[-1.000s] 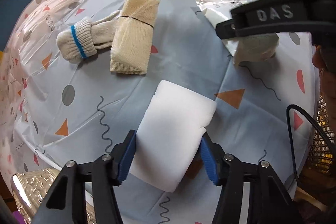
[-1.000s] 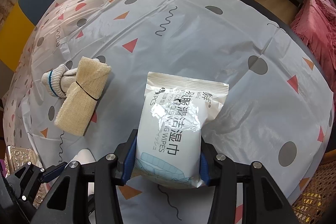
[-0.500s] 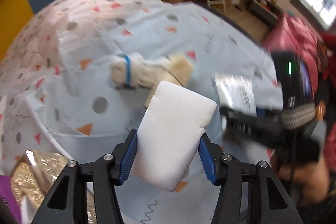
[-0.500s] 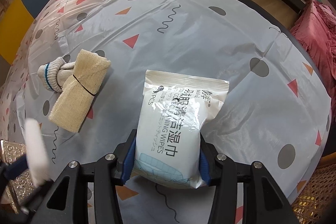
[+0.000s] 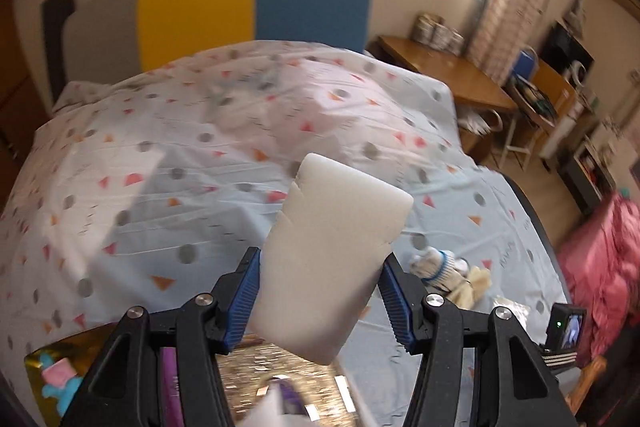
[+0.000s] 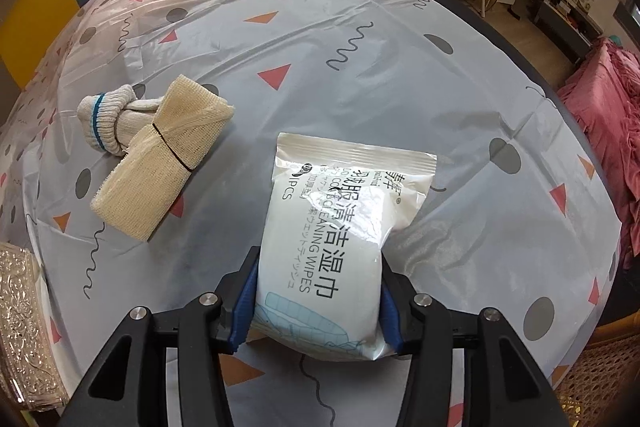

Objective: Organize soft objects
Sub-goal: 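Carry the white sponge with the left gripper and release it into the tray, then carry the wipes pack with the right gripper and drop it into the tray, then move the right gripper back toward the glove and beige cloth bundle, then move the left gripper to the beige cloth bundle and grasp it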

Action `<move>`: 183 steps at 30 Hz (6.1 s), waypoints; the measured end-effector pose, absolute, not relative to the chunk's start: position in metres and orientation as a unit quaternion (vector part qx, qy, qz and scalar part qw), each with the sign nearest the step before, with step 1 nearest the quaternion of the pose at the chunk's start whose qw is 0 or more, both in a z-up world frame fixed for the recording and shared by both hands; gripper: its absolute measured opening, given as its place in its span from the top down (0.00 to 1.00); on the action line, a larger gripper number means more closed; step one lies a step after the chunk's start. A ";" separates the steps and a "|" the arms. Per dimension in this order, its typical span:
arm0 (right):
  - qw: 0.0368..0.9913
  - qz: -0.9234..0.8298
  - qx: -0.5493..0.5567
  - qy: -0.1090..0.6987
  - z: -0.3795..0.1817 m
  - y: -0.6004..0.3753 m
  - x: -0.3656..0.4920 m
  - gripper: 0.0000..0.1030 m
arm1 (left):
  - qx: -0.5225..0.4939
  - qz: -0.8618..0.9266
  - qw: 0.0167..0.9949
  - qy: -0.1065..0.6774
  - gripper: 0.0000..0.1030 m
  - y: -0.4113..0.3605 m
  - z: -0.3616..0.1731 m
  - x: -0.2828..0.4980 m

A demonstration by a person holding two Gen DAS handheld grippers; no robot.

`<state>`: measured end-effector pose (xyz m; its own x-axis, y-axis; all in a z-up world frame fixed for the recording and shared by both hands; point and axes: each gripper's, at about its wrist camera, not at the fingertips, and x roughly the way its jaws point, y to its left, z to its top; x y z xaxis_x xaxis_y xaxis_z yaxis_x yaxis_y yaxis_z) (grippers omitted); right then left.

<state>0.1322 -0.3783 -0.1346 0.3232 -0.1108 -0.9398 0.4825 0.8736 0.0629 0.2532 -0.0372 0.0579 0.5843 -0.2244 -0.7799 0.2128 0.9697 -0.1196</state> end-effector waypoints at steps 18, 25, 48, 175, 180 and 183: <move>0.811 -0.170 0.099 0.550 -0.135 -0.350 0.136 0.51 | -0.146 0.045 0.889 0.432 0.43 0.228 0.015 0.143; 0.815 -0.166 0.074 0.550 -0.136 -0.339 0.139 0.51 | -0.220 0.108 0.867 0.435 0.43 0.311 -0.018 0.078; 0.819 -0.162 0.053 0.548 -0.138 -0.329 0.142 0.51 | -0.193 0.188 0.844 0.463 0.17 0.319 -0.080 0.061; 0.874 -0.121 0.237 0.407 -0.083 -0.350 0.143 0.38 | 0.001 0.129 0.928 0.351 0.17 0.169 0.003 -0.009; 0.849 -0.142 0.294 0.416 -0.090 -0.368 0.132 0.38 | 0.017 0.096 0.939 0.331 0.17 0.145 0.019 -0.002; 0.835 -0.163 0.315 0.421 -0.096 -0.379 0.129 0.38 | 0.032 0.067 0.945 0.317 0.17 0.124 0.029 0.003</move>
